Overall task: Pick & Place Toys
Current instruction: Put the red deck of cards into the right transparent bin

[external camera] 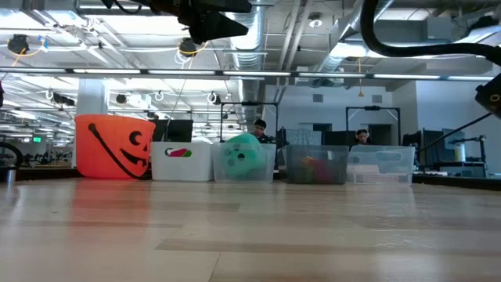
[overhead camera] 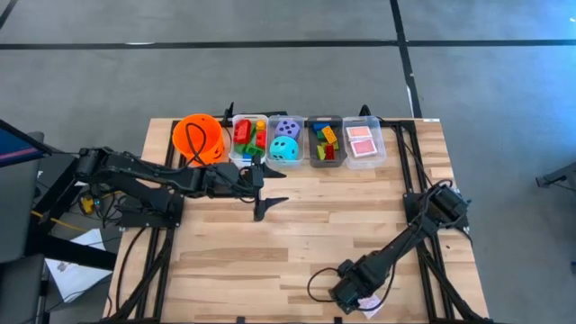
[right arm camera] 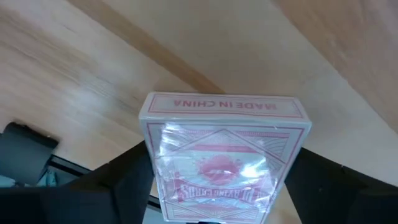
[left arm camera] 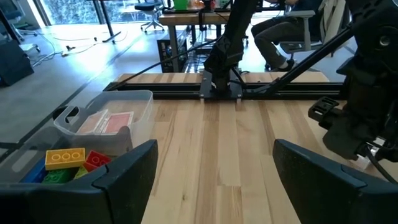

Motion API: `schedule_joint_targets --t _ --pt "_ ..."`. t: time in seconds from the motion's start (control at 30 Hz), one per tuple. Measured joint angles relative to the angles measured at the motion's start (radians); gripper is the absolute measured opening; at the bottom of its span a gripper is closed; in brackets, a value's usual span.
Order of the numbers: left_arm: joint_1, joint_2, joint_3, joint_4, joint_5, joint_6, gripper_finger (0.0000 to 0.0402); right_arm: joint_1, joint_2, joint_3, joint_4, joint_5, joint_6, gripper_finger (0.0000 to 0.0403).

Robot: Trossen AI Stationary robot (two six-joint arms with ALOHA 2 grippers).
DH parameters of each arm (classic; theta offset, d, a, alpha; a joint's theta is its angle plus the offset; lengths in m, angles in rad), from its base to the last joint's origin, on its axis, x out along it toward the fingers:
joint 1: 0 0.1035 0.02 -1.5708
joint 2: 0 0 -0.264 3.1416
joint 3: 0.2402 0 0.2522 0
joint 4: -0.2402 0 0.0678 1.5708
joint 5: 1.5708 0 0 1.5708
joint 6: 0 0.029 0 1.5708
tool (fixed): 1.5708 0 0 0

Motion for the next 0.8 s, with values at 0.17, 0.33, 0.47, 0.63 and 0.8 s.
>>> schedule_joint_targets --t 0.17,0.33,0.47,0.63,0.8 --pt "0.000 0.000 0.000 -0.002 0.000 0.000 0.0310 -0.009 -0.004 0.002 -0.103 0.032 -0.023 0.0297" --pt "0.000 0.000 0.000 -0.002 0.000 0.000 0.0310 -0.012 -0.045 0.032 -0.318 0.179 -0.027 0.0297" --pt "0.000 0.000 0.000 -0.002 0.000 0.000 0.0310 -0.011 -0.118 0.089 -0.537 0.491 0.071 0.0297" --pt "0.000 0.000 0.000 -0.011 0.000 -0.001 0.0310 -0.010 -0.187 0.105 -0.832 0.874 0.335 0.0297" --pt "0.000 0.000 0.000 -0.050 0.000 -0.003 0.0310 -0.091 -0.264 0.028 -0.838 1.184 0.367 0.0297"
